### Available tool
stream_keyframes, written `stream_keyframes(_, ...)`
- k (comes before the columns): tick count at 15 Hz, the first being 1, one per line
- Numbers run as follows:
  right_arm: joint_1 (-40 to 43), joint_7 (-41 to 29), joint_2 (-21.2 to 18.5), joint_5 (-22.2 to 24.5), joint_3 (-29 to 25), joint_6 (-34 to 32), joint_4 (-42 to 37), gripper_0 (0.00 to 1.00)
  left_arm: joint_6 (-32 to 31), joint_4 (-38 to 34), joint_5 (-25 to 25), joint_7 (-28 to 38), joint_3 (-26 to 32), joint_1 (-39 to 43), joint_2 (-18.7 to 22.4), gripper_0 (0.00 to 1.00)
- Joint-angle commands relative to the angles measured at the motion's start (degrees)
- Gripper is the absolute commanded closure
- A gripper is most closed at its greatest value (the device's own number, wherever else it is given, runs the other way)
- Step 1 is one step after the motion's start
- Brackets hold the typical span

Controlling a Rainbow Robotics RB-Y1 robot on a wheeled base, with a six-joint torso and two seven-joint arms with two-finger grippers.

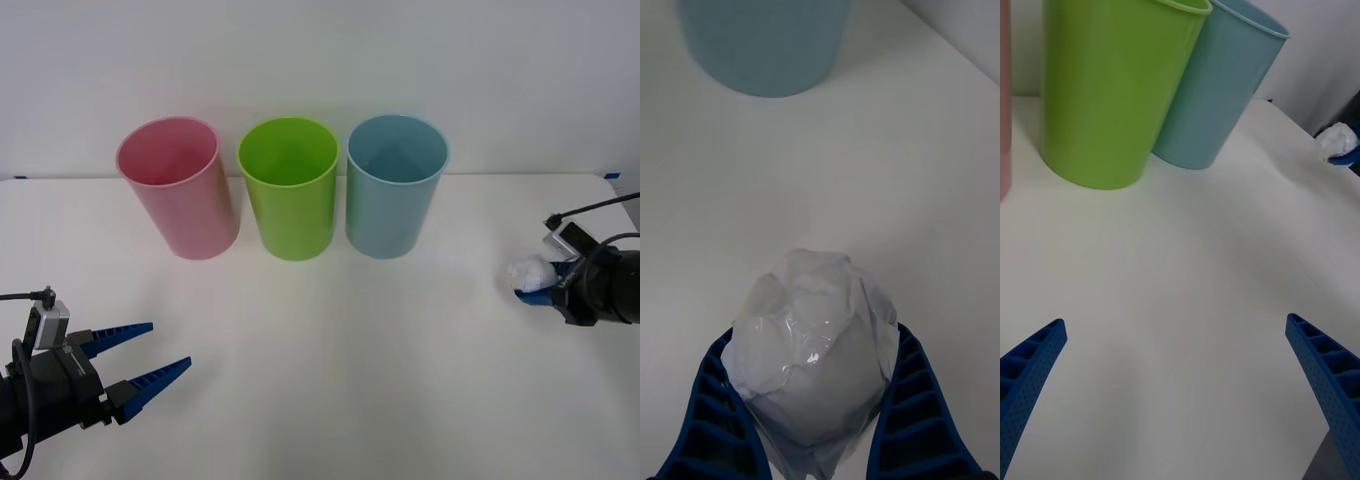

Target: Put cans in the blue bin and PET bottles in the pink bin and trash in the green bin.

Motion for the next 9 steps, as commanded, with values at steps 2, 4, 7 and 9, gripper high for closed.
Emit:
stream_keyframes(2,7.76,0.73,-0.1,-4.67,-3.45,-0.71,-8.01,1.0,0.0,0.0,0.0,0.0,0.0,0.0,0.0,0.0)
stream_keyframes(4,12.24,1.25,-0.1,-7.75,-5.65,-0.71,-11.71,1.0,0.0,0.0,0.0,0.0,0.0,0.0,0.0,0.0)
stream_keyframes(7,20.77,2.75,-0.1,-13.9,-9.69,-0.71,-17.59,1.0,0.0,0.0,0.0,0.0,0.0,0.0,0.0,0.0)
stream_keyframes(9,26.39,3.45,-0.1,-18.65,-12.85,-0.71,-21.55,1.0,0.0,0.0,0.0,0.0,0.0,0.0,0.0,0.0)
